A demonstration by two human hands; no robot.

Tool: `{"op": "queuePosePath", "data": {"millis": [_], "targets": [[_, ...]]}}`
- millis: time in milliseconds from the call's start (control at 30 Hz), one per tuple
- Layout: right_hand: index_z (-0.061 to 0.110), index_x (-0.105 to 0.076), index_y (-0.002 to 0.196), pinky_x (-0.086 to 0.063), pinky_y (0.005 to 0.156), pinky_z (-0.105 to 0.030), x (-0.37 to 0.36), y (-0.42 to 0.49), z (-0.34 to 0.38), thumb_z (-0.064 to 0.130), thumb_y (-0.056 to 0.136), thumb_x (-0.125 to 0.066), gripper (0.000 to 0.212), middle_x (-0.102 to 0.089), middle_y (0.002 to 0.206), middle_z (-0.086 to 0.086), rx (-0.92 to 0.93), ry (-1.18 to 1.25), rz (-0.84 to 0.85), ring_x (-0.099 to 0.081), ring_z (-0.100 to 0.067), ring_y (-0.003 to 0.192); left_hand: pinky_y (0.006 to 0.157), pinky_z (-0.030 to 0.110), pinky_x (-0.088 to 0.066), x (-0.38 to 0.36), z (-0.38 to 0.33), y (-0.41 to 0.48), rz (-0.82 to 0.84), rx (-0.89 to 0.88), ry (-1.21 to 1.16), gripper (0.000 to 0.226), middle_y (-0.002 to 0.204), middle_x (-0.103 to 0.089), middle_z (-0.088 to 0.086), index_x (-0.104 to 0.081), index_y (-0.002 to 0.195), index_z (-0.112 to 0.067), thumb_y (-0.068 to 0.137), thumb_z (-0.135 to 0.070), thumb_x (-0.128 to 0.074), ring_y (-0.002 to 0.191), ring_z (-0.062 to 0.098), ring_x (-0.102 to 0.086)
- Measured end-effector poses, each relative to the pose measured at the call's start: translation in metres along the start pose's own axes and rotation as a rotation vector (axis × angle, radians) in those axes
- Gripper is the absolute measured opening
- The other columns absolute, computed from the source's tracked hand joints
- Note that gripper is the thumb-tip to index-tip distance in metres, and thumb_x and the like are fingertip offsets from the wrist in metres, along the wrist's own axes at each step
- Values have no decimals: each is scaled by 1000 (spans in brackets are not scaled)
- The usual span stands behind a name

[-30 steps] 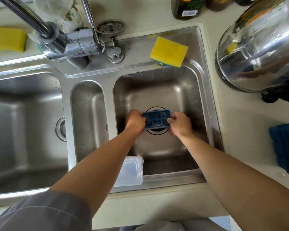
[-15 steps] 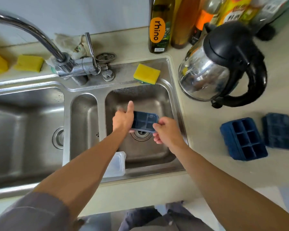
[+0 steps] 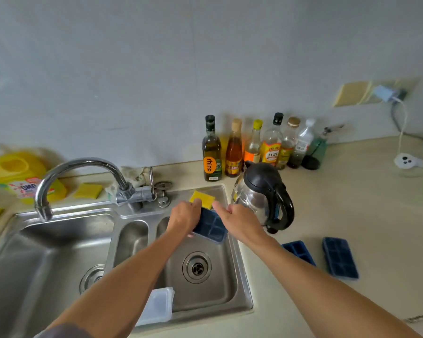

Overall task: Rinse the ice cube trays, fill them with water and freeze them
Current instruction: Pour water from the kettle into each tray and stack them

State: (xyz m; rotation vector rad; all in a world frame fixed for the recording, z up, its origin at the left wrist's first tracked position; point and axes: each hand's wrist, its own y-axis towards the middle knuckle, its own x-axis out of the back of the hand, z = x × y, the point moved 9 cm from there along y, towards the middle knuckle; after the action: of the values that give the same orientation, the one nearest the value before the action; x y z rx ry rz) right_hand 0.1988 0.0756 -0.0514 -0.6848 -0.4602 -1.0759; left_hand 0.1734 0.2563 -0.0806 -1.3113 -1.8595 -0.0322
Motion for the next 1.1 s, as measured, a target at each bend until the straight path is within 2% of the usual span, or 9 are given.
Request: {"op": "queuePosePath", "data": {"millis": [167,333,533,633,800,900,967,1033,1100], "targets": [[27,-40,68,-56,84,-48,8,0,28,55,105,-26,49,-67,92,-26,43,-73,79,-68,-41,92,35,31,-51,15,-38,-10,6,-134,79,38,87,-62,21,-58,75,-9,101,-29,-39,69,30,-64],[18,-53,70,-44,69,-32,18,6,26,73,94,-35,62,-54,68,-1,5,-77,-54,-55,-23,71,33,13,-43,27,-51,-5,9,-210,78,44,66,-54,4,-61,89,-3,106,-37,-39,83,39,-69],[20,-52,67,-44,69,-33,12,21,34,79,89,-31,66,-55,69,-2,11,-96,-89,-55,-24,71,35,22,-50,39,-60,4,29,-259,169,38,76,-59,11,-52,81,-9,106,-36,-39,68,28,-68],[14,-58,74,-46,71,-34,6,31,40,78,90,-32,71,-57,72,-6,19,-51,-117,-56,-25,71,33,14,-41,52,-59,12,16,-223,84,63,72,-64,8,-60,75,-13,101,-65,-34,59,18,-64],[13,-54,59,-57,66,-41,-11,37,32,66,102,-28,72,-60,55,-4,-36,126,-182,-62,-18,51,55,30,-62,57,-31,21,16,-146,-233,71,90,-69,8,-59,99,-18,90,-81,-25,78,21,-72],[9,-57,59,-55,65,-43,-30,38,31,65,102,-29,76,-58,55,-4,-69,178,-192,-60,-21,55,57,27,-58,30,3,19,79,2,-422,72,105,-68,8,-55,122,-15,94,-76,-28,88,21,-70],[-1,-66,72,-49,62,-35,-40,38,39,64,102,-31,80,-60,58,-4,-56,163,-199,-59,-17,56,69,29,-56,24,20,21,26,84,-556,74,115,-68,10,-53,131,-8,98,-71,-32,99,23,-68],[-3,-66,82,-48,60,-33,-49,40,52,66,101,-31,80,-61,61,-8,-7,146,-157,-55,-15,54,91,42,-55,34,31,24,-79,122,-640,69,117,-66,12,-54,127,-6,99,-66,-36,105,28,-65],[2,-59,75,-52,64,-38,-55,42,65,69,100,-30,77,-57,59,-5,28,123,-93,-57,-20,57,97,49,-53,50,33,25,-181,90,-639,60,112,-66,11,-56,117,-8,100,-62,-36,102,28,-65]]}}
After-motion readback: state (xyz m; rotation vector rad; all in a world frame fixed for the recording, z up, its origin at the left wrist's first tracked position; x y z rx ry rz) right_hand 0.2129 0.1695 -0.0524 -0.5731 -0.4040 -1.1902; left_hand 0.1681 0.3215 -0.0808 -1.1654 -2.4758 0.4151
